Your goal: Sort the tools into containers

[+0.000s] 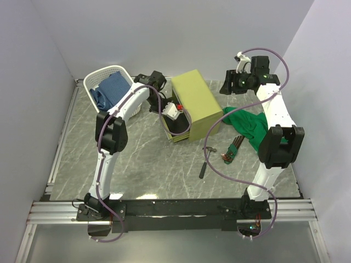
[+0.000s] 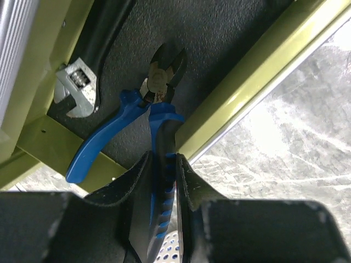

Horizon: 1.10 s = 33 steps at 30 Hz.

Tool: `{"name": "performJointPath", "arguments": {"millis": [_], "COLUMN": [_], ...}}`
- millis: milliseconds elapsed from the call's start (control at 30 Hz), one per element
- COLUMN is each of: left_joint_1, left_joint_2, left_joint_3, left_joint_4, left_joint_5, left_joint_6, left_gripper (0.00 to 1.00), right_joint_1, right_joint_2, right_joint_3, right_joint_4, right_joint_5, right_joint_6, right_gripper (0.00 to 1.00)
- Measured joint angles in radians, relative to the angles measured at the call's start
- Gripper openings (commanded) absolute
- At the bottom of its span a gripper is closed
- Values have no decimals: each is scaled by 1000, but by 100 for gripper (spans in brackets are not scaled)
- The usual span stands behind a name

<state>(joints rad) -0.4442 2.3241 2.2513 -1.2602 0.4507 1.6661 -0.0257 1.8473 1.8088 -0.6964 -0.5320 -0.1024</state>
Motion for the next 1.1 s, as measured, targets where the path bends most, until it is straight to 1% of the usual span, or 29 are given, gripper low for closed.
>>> {"name": "performJointPath", "arguments": {"millis": [100,167,333,367,400,433,500,567,600,700,800,933,1000,1033,1100], "left_joint_1": [-10,-16,-37,-41,-45,-48,-50,-52,-52,-42,-12,51,79,89,96], "left_joint_2": [0,0,0,0,0,0,0,-6,-14,-62,-145,-275,-354,-398,-488], "left_joint_3": [-4,-9,-38,-47,-60,-73,-101,-151,-185,-285,-344,-358,-387,-410,-480], "left_joint_4": [8,24,83,96,112,127,164,221,259,363,412,512,561,582,629], "left_joint_5": [6,23,70,80,88,100,124,148,156,185,203,242,247,244,232], "left_joint_6": [-3,-6,-13,-14,-14,-17,-29,-51,-62,-89,-143,-273,-335,-367,-413], "left_gripper": [15,14,15,18,31,38,48,53,58,63,68,69,68,66,60], "right_joint_1": [-1,-2,-10,-11,-12,-13,-13,-14,-14,-14,-16,-21,-25,-28,-38], "right_joint_2": [0,0,0,0,0,0,0,-2,-2,-2,-2,-2,-2,-2,-3], "right_joint_3": [-7,-10,-16,-17,-17,-18,-22,-31,-34,-37,-37,-37,-37,-37,-39], "right_joint_4": [0,0,0,0,0,0,2,2,1,0,1,1,0,0,2], "right_joint_5": [-3,-5,-11,-11,-11,-11,-11,-12,-12,-12,-15,-15,-15,-17,-21], "right_joint_6": [0,0,4,5,5,5,5,5,5,5,5,5,5,5,5], "right_gripper": [64,64,64,64,64,64,64,64,64,64,64,64,64,64,64]}}
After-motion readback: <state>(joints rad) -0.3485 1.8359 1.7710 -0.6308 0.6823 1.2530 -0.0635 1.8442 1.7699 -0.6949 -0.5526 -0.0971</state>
